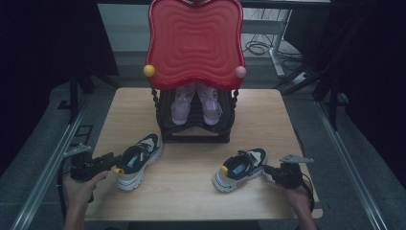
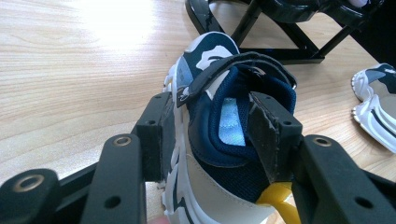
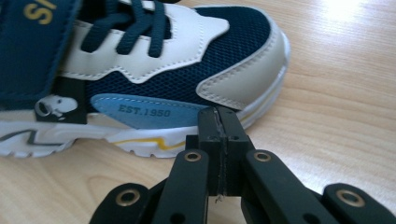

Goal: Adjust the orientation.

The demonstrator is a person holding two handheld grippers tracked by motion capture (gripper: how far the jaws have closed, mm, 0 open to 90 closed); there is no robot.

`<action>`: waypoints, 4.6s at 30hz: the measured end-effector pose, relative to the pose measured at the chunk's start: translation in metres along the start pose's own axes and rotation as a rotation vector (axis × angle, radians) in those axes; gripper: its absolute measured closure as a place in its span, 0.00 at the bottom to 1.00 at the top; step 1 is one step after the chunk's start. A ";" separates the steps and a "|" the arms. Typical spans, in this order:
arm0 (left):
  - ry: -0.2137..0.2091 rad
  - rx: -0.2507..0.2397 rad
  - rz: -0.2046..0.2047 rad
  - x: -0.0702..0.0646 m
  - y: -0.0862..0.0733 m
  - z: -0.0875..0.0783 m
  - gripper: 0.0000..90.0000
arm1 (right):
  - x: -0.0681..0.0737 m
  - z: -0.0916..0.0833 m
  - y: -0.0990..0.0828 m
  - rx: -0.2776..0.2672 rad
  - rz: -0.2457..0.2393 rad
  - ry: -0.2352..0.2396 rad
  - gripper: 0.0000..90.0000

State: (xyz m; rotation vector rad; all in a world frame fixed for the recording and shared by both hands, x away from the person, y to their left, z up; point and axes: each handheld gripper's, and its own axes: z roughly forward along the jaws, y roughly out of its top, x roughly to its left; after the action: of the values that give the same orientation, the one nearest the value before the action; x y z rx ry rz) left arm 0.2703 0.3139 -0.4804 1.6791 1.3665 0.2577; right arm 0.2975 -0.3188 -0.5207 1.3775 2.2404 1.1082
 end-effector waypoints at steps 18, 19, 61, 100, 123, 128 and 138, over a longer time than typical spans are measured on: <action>-0.002 0.000 -0.004 0.000 0.000 0.000 0.58 | -0.011 0.021 0.018 0.022 -0.003 -0.012 1.00; -0.002 0.000 -0.004 0.001 0.000 0.000 0.58 | -0.011 0.022 0.019 0.027 -0.003 -0.014 1.00; -0.002 0.000 0.001 0.001 -0.001 0.000 0.58 | -0.008 0.032 0.040 0.002 -0.003 0.014 1.00; -0.002 0.002 0.000 0.002 -0.001 0.000 0.58 | 0.117 -0.036 0.049 -0.197 -0.152 0.280 1.00; -0.009 -0.003 -0.007 0.003 -0.002 0.001 0.58 | 0.162 -0.005 0.046 -0.072 -0.295 0.150 0.99; -0.010 -0.002 -0.009 0.003 -0.002 0.001 0.58 | 0.157 -0.010 0.041 -0.064 -0.293 0.133 1.00; -0.011 -0.001 -0.010 0.004 -0.002 0.001 0.58 | 0.144 -0.022 0.033 -0.061 -0.267 0.116 0.99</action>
State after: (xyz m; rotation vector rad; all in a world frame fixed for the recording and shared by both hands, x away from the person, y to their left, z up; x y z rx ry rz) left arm 0.2713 0.3162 -0.4838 1.6699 1.3664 0.2432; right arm 0.2325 -0.1982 -0.4610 0.9769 2.3632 1.1758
